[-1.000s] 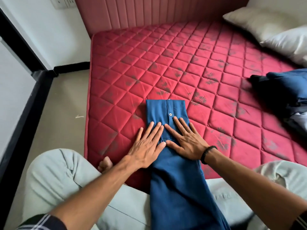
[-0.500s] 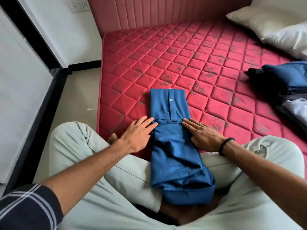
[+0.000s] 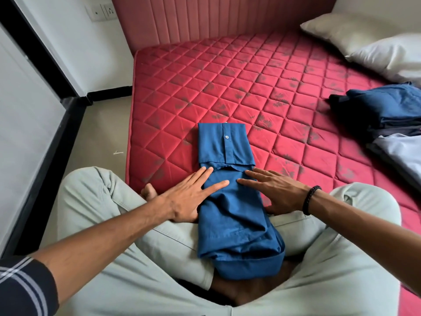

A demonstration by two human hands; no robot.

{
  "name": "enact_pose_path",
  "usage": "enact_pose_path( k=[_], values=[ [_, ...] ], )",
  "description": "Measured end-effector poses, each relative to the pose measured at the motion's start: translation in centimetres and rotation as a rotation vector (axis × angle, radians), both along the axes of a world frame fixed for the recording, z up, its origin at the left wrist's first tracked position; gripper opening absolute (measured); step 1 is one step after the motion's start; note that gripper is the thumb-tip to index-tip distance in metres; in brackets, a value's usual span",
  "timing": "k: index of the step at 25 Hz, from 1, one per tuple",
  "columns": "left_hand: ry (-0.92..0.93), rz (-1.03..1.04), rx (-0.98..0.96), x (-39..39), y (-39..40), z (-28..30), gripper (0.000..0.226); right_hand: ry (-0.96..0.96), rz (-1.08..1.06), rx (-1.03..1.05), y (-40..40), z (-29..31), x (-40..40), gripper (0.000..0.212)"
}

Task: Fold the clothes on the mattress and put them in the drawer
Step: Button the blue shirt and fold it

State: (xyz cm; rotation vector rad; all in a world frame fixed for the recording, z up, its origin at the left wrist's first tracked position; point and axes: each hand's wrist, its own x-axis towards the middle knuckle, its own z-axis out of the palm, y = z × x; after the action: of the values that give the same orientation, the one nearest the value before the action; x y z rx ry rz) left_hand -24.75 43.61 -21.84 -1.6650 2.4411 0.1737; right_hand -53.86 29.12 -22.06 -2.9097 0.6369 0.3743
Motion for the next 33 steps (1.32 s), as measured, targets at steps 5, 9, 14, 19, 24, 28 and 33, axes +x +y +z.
enact_pose_path(
  k=[5, 9, 14, 19, 24, 28, 33],
  values=[
    [-0.042, -0.24, -0.039, -0.4, -0.3, 1.7, 0.109, -0.138, 0.178, -0.076, 0.8, 0.0, -0.4, 0.077],
    [-0.088, -0.386, -0.042, -1.6, 0.0, 1.8, 0.092, -0.142, 0.224, -0.066, 1.4, 0.1, -0.3, 0.065],
    [-0.006, -0.263, 0.277, -2.2, -0.7, 3.5, 0.085, -0.173, 0.263, 0.111, 2.3, -0.1, 0.1, 0.058],
    [0.352, -0.007, 0.529, -1.4, -1.5, 3.2, 0.067, -0.31, 0.057, 0.494, 2.7, 1.1, -0.1, 0.05],
    [1.255, 0.291, 0.565, 0.5, -2.8, 2.6, 0.072, -0.427, -0.248, 0.65, 1.7, 3.3, 0.4, 0.042],
    [1.483, 0.627, 0.296, 1.7, -7.5, 2.0, 0.074, -0.632, -0.567, 0.729, -1.3, 3.7, 2.4, 0.016],
    [1.354, 1.04, 0.262, 2.0, -12.4, -0.4, 0.052, -0.728, -0.986, 0.906, -6.9, 0.3, 8.0, 0.065]
  ],
)
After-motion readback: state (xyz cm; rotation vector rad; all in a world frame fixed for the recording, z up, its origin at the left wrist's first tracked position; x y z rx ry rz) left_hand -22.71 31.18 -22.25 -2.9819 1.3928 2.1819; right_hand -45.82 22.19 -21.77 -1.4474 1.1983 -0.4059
